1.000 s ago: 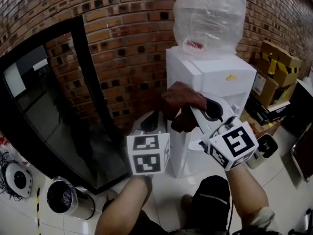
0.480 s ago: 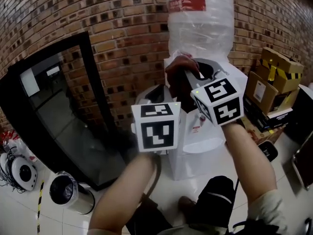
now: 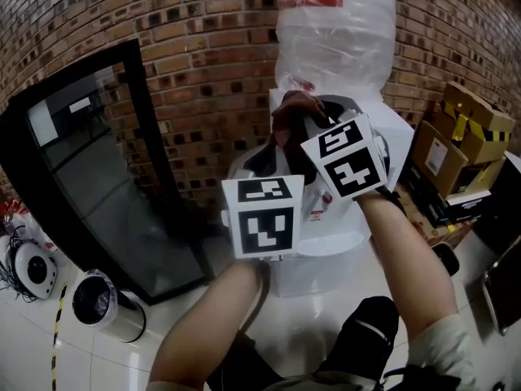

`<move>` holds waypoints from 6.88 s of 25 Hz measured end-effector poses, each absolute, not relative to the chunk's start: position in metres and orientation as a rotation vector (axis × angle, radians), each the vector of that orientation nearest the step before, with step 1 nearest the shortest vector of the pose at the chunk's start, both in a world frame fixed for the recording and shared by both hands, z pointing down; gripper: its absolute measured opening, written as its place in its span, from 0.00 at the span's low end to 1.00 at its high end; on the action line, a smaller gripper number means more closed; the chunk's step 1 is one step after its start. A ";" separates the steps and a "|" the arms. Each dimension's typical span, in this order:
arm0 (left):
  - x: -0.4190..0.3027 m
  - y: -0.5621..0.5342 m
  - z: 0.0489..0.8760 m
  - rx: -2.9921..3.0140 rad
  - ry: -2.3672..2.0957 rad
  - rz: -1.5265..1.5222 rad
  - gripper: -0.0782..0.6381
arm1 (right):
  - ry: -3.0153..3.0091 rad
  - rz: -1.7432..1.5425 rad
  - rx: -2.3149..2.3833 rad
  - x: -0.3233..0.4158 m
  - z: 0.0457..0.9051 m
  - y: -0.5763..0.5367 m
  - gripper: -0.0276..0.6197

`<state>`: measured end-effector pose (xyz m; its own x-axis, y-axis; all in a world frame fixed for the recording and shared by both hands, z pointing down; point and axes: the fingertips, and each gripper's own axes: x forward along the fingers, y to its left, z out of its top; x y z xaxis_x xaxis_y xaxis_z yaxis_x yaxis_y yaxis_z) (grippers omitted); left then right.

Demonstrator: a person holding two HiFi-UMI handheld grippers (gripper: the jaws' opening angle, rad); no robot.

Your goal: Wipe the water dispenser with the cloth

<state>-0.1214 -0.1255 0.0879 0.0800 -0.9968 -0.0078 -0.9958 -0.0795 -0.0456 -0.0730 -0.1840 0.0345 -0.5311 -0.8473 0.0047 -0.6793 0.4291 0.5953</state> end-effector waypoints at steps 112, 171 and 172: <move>0.028 -0.127 0.149 -2.353 2.074 -0.097 0.11 | -2.590 -0.535 1.787 0.149 0.077 -0.179 0.13; 0.114 -0.149 0.185 -2.454 1.956 -0.184 0.11 | -2.443 -0.503 1.816 0.187 0.131 -0.231 0.13; 0.119 -0.150 0.187 -2.461 1.949 -0.188 0.11 | -2.433 -0.497 1.818 0.192 0.135 -0.233 0.13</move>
